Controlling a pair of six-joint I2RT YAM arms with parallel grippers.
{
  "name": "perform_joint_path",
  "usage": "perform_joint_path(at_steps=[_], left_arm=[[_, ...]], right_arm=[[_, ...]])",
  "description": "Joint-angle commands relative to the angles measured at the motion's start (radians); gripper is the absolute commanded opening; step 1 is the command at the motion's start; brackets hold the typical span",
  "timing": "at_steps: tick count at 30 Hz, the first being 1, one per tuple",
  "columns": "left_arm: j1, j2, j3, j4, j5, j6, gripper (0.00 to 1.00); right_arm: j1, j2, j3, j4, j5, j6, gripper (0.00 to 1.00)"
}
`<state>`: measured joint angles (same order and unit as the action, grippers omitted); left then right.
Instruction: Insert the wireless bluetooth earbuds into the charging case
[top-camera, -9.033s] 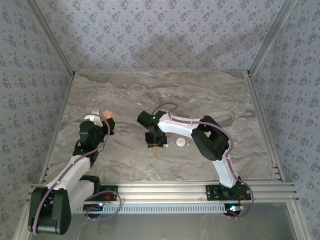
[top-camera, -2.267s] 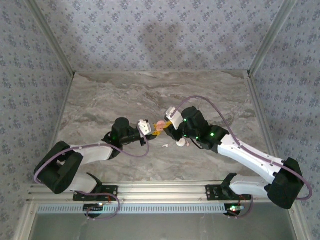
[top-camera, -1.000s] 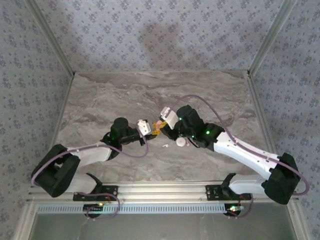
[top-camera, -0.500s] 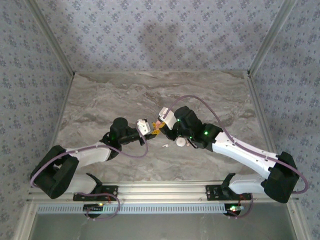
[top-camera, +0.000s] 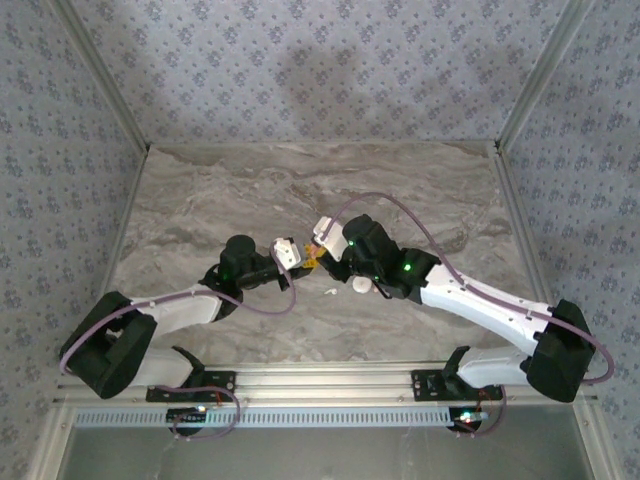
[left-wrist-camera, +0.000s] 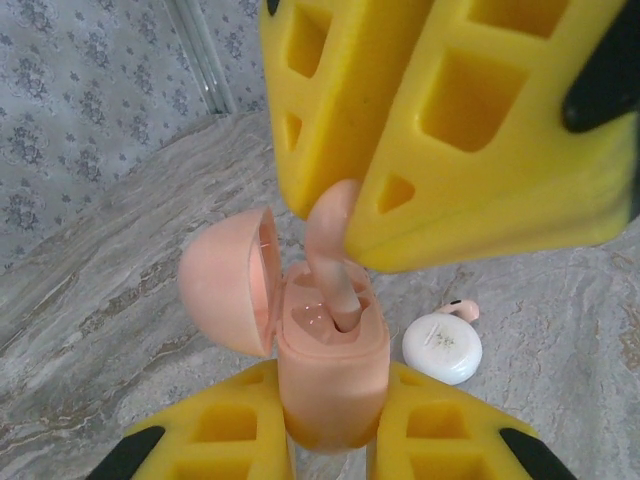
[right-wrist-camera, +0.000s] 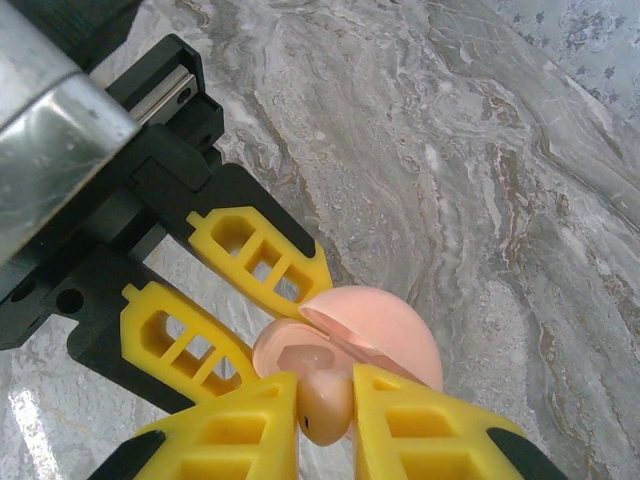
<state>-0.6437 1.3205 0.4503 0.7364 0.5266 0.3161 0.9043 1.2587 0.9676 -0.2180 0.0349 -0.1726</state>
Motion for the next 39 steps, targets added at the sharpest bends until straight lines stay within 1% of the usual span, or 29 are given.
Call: perform_joint_path(at_steps=[1,8,12,15,18,26,32,35,39], left_arm=[[-0.007,-0.038,0.021,0.065,0.004,-0.027,0.12],[-0.007,-0.037,0.019,0.084,0.000,-0.045,0.12],[-0.007,-0.039,0.019,0.083,0.000,-0.046,0.12],[-0.007,-0.040,0.019,0.081,0.000,-0.046,0.12],[-0.008,-0.038,0.019,0.080,-0.001,-0.046,0.12],[-0.007,-0.034,0.019,0.080,-0.002,-0.046,0.12],[-0.007,-0.029,0.018,0.081,-0.004,-0.049,0.12],[-0.007,-0.028,0.019,0.083,-0.007,-0.052,0.12],[-0.007,-0.026,0.019,0.090,-0.007,-0.058,0.12]], right_arm=[[0.008,0.002,0.003,-0.030,0.024,0.028,0.19],[0.004,-0.004,-0.018,0.014,-0.006,0.075,0.20],[-0.001,-0.007,-0.021,0.027,-0.024,0.077,0.22],[-0.007,-0.012,-0.021,0.035,-0.038,0.081,0.24],[-0.019,-0.021,-0.023,0.047,-0.062,0.098,0.29],[-0.069,-0.061,-0.043,0.101,-0.165,0.170,0.43],[-0.103,-0.085,-0.049,0.123,-0.255,0.207,0.51],[-0.128,-0.107,-0.055,0.142,-0.308,0.238,0.53],[-0.176,-0.141,-0.078,0.174,-0.383,0.308,0.54]])
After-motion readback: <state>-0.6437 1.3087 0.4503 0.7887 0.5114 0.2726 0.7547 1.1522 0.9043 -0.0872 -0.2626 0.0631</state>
